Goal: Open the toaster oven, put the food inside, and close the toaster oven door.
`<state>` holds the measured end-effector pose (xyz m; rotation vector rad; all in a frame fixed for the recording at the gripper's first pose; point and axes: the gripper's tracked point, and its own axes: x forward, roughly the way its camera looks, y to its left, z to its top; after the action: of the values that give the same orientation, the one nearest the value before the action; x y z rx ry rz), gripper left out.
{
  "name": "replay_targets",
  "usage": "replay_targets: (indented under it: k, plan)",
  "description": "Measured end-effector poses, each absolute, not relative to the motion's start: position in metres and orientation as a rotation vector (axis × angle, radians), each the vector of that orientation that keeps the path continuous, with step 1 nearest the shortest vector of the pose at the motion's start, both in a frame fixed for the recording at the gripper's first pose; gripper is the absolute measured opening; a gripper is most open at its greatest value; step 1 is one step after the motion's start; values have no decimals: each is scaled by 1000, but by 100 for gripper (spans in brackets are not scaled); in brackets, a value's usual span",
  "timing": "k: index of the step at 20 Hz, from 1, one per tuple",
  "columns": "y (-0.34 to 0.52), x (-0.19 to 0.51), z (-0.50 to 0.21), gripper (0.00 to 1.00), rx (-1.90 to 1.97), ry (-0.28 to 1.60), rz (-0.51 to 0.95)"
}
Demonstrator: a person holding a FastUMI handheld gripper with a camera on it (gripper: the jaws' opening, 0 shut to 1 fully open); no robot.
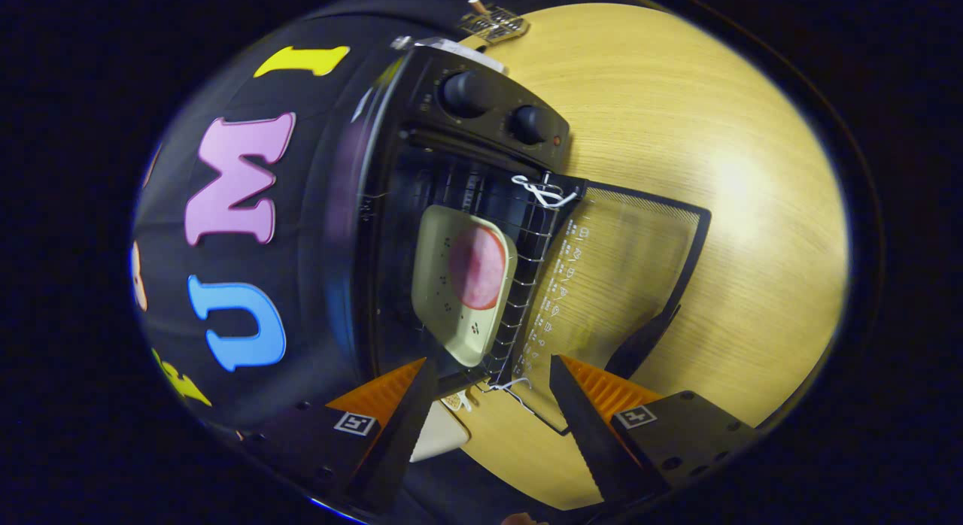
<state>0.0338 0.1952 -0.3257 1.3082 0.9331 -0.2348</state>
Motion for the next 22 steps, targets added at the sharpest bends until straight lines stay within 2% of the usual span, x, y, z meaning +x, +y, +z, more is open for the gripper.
replay_targets:
  k: [6, 12, 22]
  plan:
    - [163, 1, -300, 99, 1033, 885, -45]
    - [146, -19, -281, 99, 538, 799, 157]
    - [172, -68, -307, 99, 55, 809, 307]
